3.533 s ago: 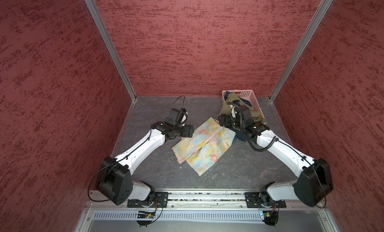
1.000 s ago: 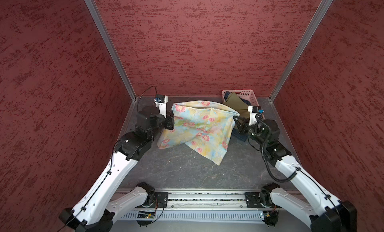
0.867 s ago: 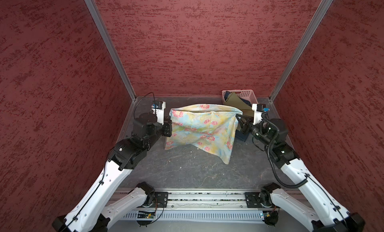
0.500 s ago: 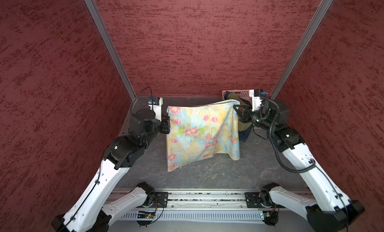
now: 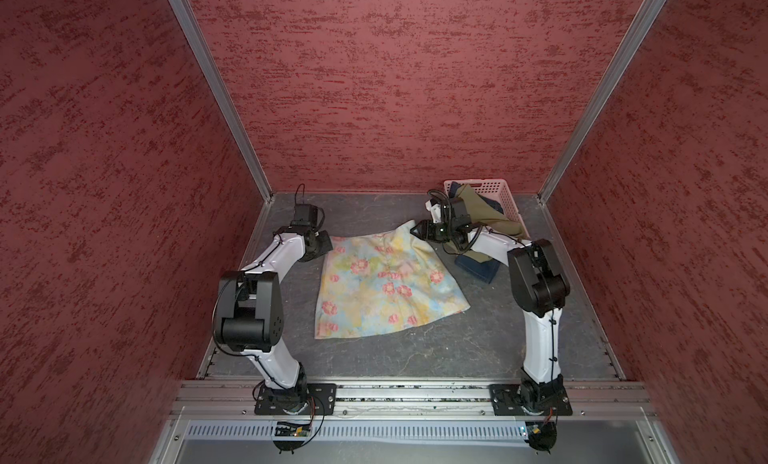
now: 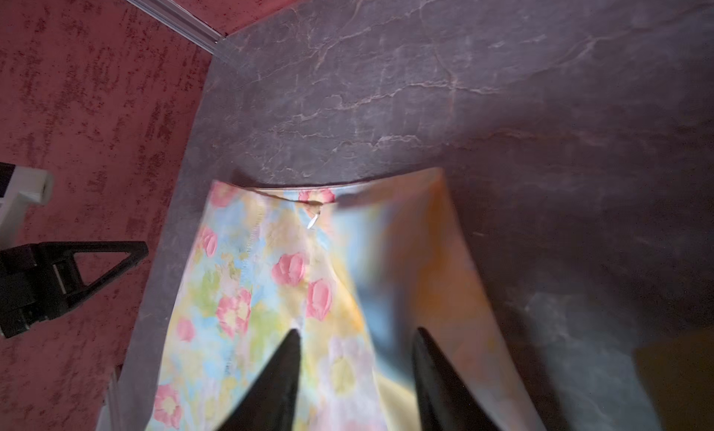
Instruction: Fold and stack the skirts
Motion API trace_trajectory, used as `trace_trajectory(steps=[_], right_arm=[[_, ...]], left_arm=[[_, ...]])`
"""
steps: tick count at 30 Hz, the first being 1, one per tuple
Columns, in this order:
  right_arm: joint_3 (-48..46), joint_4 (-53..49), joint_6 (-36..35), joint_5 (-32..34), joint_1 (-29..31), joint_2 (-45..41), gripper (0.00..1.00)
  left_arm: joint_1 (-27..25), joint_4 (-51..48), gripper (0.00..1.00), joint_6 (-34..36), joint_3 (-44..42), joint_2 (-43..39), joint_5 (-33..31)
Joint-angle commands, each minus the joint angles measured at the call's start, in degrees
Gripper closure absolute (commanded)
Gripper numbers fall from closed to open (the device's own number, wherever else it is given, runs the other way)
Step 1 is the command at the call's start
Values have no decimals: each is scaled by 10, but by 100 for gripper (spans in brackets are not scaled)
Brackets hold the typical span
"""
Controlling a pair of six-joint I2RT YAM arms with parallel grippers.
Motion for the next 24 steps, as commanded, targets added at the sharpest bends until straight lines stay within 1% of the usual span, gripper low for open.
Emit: trace_trajectory(steps=[1,2,3,6,12,16,19,21,24], right_arm=[[57,70,-47,37,2,-61,21],[54,58,-60,47,2,-76,18],[46,47,-70,55,3,-94,16],[-23,40,-78,75,4,-165,14],[-211,18,-52,147,22,-326,16],[-289,-25,-26,162,23,-399,18],[-326,-67,-2,171,23,-426,19],[-351,-82,12,153,23,-434,20],[-383,-92,28,145,23,-437,21]], left_arm=[[-1,34,46,-19,59,-32,-26],[-1,22,33,-16,68,-36,-33],[-3,9,27,-14,71,-44,-40],[-16,-9,23,-6,40,-83,-56],[-55,-66,22,-21,-71,-174,-86],[-76,-101,25,-55,-121,-201,-85],[-82,-119,29,-87,-147,-204,-88],[-82,-108,32,-104,-176,-209,-71],[-82,-103,35,-123,-196,-200,-66]])
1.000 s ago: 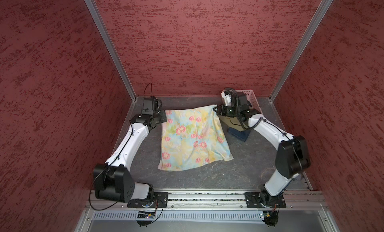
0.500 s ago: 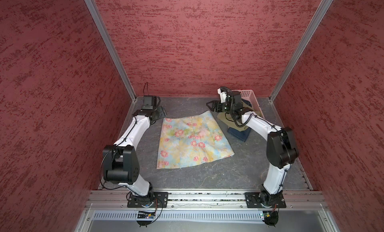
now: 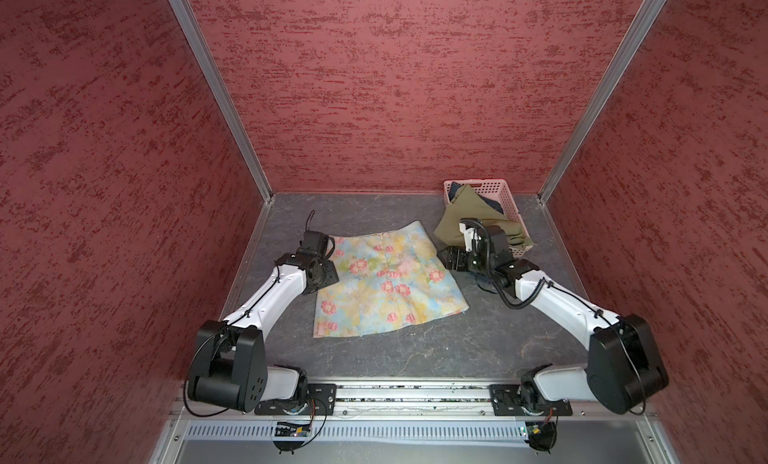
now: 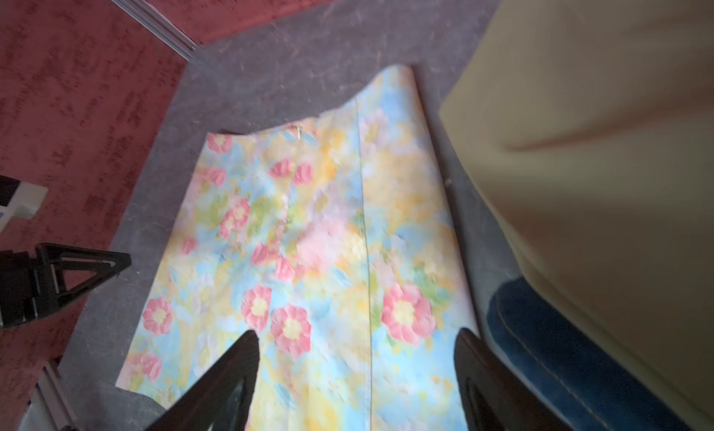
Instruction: Fold and stack the skirts
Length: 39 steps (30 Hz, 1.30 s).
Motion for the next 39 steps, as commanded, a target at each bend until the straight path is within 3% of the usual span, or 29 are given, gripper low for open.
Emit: trace_trajectory(steps=[1,7,16,23,30,39], right_arm=[[-26,-29,31,5,1,-17,22],[-42,-30,26,14,0,-10,22],[-41,-22,16,25,0,17,22],[-44,-6,4,22,1,31,22],[-54,3,-26,18,1,41,21],[-75,-3,-22,13,0,32,23]], left_arm=[[-1,0,36,-40,-16,1,4],[-4,9,56,-51,-31,17,10],[1,30,60,-57,-71,29,15],[5,62,99,-48,-63,39,18],[16,54,100,-42,-62,-11,39],[65,63,100,-54,-78,-102,170]])
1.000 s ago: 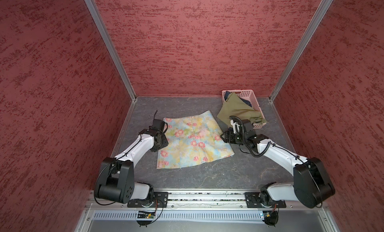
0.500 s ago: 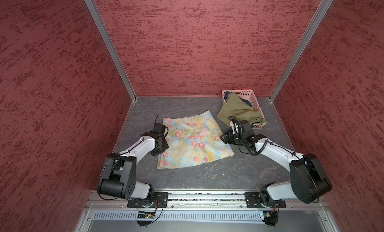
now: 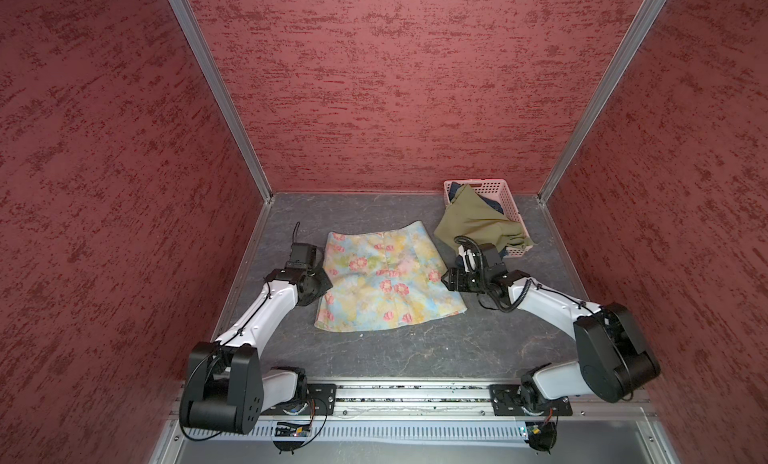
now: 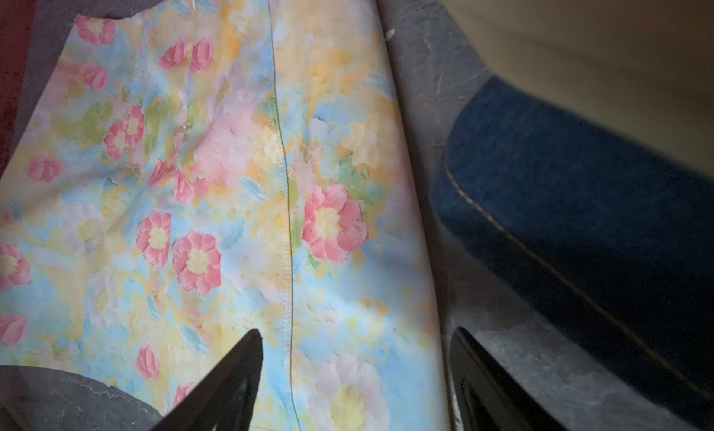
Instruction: Fold and stack the skirts
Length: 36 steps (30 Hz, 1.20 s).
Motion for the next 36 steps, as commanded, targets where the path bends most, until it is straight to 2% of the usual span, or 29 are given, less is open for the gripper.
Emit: trace_trajectory(steps=[1,9,16,25,28,32,36], right_arm=[[-10,6,-4,-5,0,-9,23],[-68,47,28,-33,-1,-33,23],[-100,74,48,-42,-7,-38,25],[-108,75,55,-59,-17,-33,31],[-105,73,57,-66,-17,-22,37],[-98,78,55,-62,-17,-12,51],[-80,84,48,-74,-17,4,71]], left_arm=[[14,9,100,-8,-1,-33,80],[36,-18,100,-10,33,-74,157],[52,-56,100,15,17,-57,127],[64,-48,100,9,-11,-26,103],[74,-41,100,1,-17,-25,107],[96,-28,100,-15,-32,-37,116],[112,-27,100,-32,-53,-61,119]])
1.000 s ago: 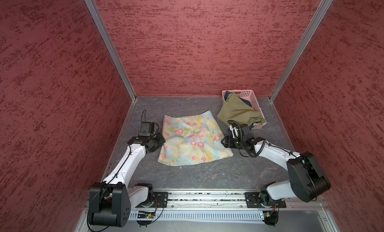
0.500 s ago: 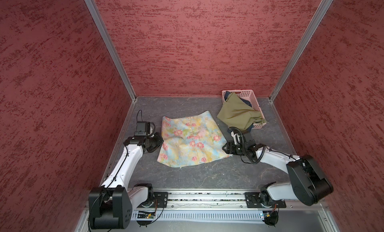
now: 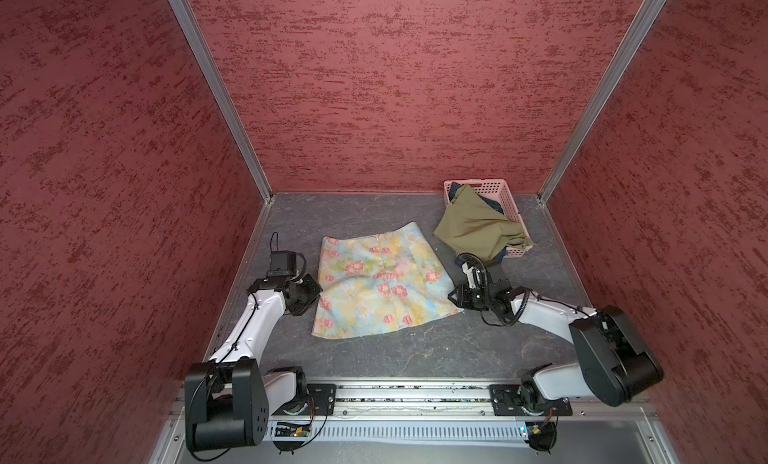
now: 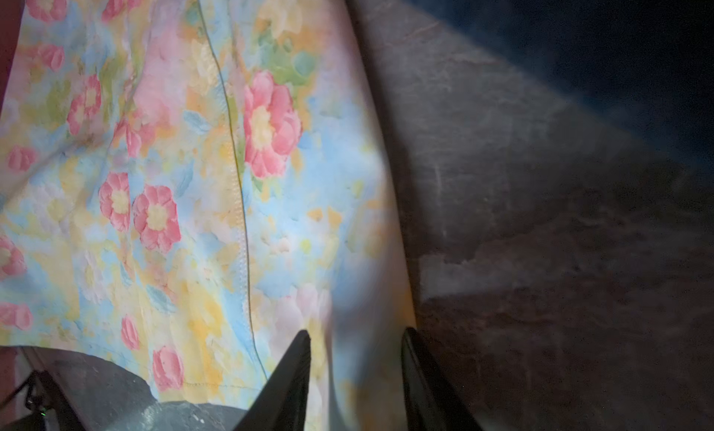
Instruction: Fold and stack the skirts
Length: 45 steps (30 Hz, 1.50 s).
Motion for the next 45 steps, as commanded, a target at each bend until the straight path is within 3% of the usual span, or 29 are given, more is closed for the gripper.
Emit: trace_trajectory(steps=[1,3,8,13,20,24,29,34,36,41,45], right_arm=[[24,19,-1,-14,-2,24,76],[37,17,-10,-12,-2,26,85],[64,3,-30,9,-2,20,95],[90,-9,-54,26,-2,20,100],[173,-36,-102,69,-2,49,100],[218,-39,-127,90,-2,80,100],[220,-26,-133,70,-2,95,100],[204,-6,-142,51,-2,98,100],[209,-9,-141,53,-2,104,100],[241,-8,-135,53,-2,136,100],[280,-9,-125,52,-2,175,100]], left_arm=[[14,4,100,-19,-16,-29,4],[18,4,97,-25,-20,-51,0],[17,-3,48,-17,26,-89,-65],[-19,-6,28,24,115,-33,-120],[-106,-3,25,73,243,120,-177],[-143,-8,25,118,366,249,-141],[-195,-5,24,159,541,415,-100],[-212,17,26,204,672,555,-47],[-210,-8,27,210,718,594,-55],[-189,-15,28,219,689,588,-77],[-162,-22,30,226,619,540,-147]])
